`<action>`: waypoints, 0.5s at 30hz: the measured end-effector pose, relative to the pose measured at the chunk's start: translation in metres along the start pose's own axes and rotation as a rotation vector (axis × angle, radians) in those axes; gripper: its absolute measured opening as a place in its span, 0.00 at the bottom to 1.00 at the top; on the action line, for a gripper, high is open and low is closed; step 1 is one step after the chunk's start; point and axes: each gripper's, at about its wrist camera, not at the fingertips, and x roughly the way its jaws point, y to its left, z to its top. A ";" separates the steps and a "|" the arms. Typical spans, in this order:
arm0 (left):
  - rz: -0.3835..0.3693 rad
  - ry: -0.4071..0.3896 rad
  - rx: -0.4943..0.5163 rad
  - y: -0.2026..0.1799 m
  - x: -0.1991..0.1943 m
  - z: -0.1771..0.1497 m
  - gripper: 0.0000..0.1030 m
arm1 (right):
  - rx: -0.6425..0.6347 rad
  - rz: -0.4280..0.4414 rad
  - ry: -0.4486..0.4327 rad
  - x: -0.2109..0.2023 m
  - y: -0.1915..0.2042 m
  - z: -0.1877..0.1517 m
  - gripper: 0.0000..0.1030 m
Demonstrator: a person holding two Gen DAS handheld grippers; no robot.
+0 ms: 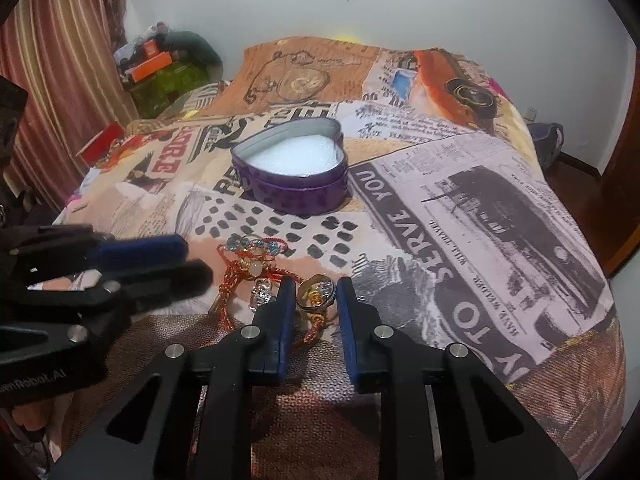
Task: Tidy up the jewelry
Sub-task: 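Grasp a silver ring with the right gripper while the left gripper grasps a small ring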
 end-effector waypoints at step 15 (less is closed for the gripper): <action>-0.002 0.059 -0.014 -0.013 0.031 0.007 0.26 | 0.079 -0.005 -0.048 -0.027 -0.021 -0.009 0.18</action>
